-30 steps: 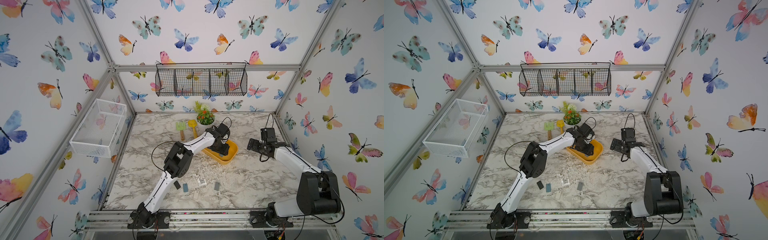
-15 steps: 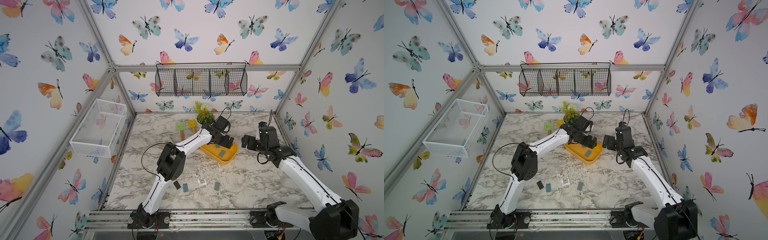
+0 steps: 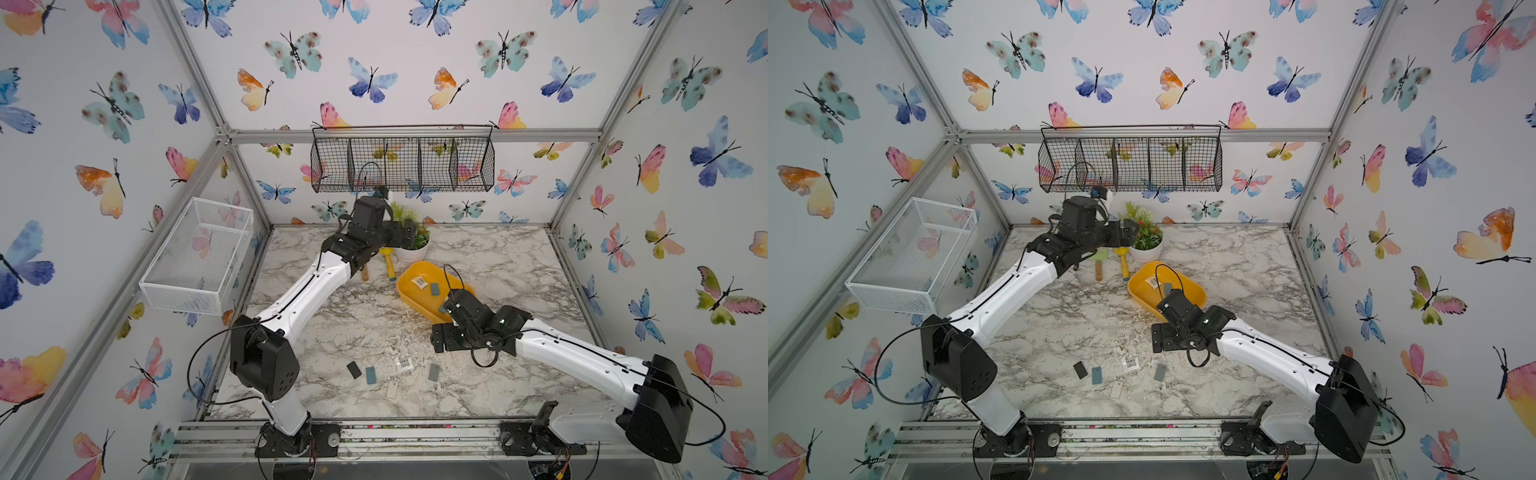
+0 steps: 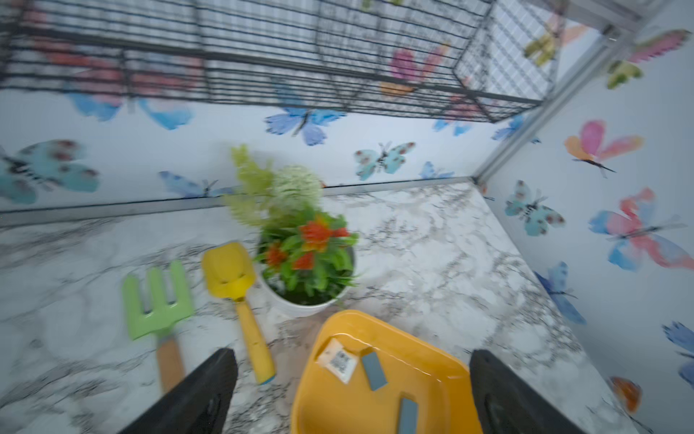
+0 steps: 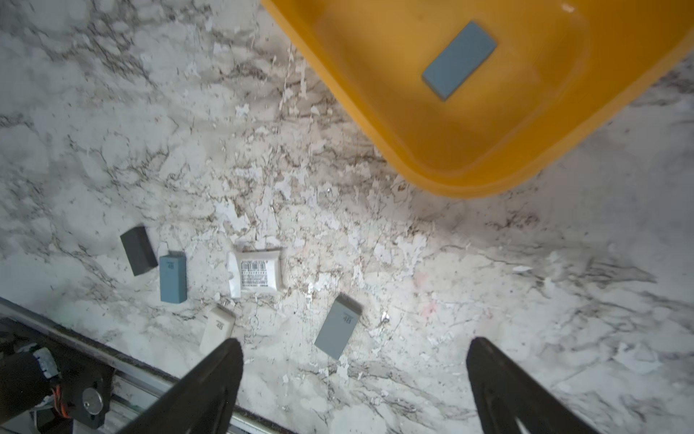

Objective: Put the eraser in the storage box
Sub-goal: Pick up the eraser from the center of the board.

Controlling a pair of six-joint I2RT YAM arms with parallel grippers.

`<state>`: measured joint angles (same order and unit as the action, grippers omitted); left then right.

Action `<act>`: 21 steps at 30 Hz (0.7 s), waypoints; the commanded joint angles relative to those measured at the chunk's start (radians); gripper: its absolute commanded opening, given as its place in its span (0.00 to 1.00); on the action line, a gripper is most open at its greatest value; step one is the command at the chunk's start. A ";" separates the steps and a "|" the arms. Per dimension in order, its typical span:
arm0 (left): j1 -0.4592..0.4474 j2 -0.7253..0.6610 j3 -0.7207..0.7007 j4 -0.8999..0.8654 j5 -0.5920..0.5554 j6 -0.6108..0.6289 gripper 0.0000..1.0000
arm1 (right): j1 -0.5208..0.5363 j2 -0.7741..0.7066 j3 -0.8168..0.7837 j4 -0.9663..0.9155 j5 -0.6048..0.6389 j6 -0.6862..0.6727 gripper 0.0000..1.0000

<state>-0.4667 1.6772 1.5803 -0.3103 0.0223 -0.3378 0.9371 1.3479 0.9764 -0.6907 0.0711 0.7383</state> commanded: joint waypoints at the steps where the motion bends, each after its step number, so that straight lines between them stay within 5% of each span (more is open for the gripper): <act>1: 0.047 -0.054 -0.103 0.066 0.021 -0.022 0.98 | 0.060 0.048 -0.003 -0.077 -0.001 0.101 0.96; 21: 0.193 -0.109 -0.322 0.158 0.159 -0.049 0.98 | 0.103 0.331 -0.012 0.031 -0.056 0.116 0.82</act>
<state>-0.2813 1.5883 1.2648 -0.1761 0.1413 -0.3820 1.0264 1.6520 0.9375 -0.6502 0.0135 0.8696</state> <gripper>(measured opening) 0.984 0.819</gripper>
